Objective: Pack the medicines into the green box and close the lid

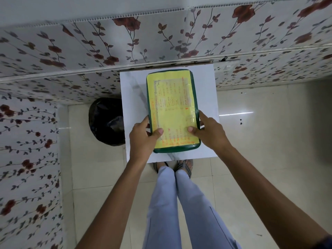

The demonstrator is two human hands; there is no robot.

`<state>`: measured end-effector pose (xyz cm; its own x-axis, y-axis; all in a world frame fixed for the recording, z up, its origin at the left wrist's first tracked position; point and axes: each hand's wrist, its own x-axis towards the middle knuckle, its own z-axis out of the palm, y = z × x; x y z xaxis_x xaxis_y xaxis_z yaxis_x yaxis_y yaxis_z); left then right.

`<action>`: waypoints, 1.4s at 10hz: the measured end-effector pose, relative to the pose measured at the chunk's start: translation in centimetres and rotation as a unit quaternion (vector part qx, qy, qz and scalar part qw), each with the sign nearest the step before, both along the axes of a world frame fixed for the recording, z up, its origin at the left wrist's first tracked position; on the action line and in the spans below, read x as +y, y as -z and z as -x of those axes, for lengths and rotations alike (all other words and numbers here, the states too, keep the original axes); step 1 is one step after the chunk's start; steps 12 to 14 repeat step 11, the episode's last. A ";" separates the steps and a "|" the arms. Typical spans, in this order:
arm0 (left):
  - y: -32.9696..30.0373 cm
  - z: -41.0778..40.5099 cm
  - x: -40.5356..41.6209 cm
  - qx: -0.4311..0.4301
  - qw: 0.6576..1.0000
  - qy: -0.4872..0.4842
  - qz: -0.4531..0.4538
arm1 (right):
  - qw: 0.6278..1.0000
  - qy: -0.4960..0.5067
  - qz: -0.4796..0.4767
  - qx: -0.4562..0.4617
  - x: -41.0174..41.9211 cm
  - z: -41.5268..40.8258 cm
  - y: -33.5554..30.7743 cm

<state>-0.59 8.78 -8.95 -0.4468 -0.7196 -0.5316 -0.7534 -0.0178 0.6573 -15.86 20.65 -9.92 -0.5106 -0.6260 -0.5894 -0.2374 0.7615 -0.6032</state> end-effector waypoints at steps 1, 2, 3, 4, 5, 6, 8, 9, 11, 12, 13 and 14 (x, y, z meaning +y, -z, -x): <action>-0.3 -1.3 0.9 -0.001 0.999 0.014 -0.049 | 0.998 -0.013 -0.037 -0.044 1.1 -0.5 -0.1; -0.1 -2.4 2.7 -0.003 0.999 -0.017 -0.036 | 0.999 0.017 -0.025 -0.022 2.4 -2.2 -0.2; 0.1 -2.6 3.9 -0.007 0.998 -0.059 -0.009 | 0.998 0.064 0.016 0.008 3.0 -3.4 -0.2; 0.4 -2.4 3.8 -0.014 0.998 -0.064 -0.010 | 0.998 0.064 0.017 -0.001 3.1 -3.4 -0.2; 0.3 -2.5 3.8 -0.014 0.998 -0.065 -0.023 | 0.998 0.062 0.018 -0.009 3.2 -3.3 -0.3; 0.2 -2.5 3.9 -0.005 0.997 -0.077 -0.029 | 0.998 0.063 0.023 -0.016 3.5 -3.4 0.0; 0.3 -2.8 4.8 -0.009 0.996 -0.080 -0.027 | 0.998 0.057 0.013 -0.011 4.1 -3.6 0.3; 0.3 -2.6 4.8 -0.014 0.996 -0.080 -0.029 | 0.998 0.057 0.010 -0.009 4.1 -3.4 0.1; -1.0 -2.4 4.4 -0.009 0.997 -0.053 -0.048 | 0.998 0.034 -0.047 -0.016 3.5 -2.9 -0.9; -1.0 -2.4 4.4 -0.009 0.997 -0.053 -0.048 | 0.998 0.034 -0.047 -0.016 3.5 -2.9 -0.9; -1.0 -2.4 4.4 -0.009 0.997 -0.053 -0.048 | 0.998 0.034 -0.047 -0.016 3.5 -2.9 -0.9; -1.0 -2.4 4.4 -0.009 0.997 -0.053 -0.048 | 0.998 0.034 -0.047 -0.016 3.5 -2.9 -0.9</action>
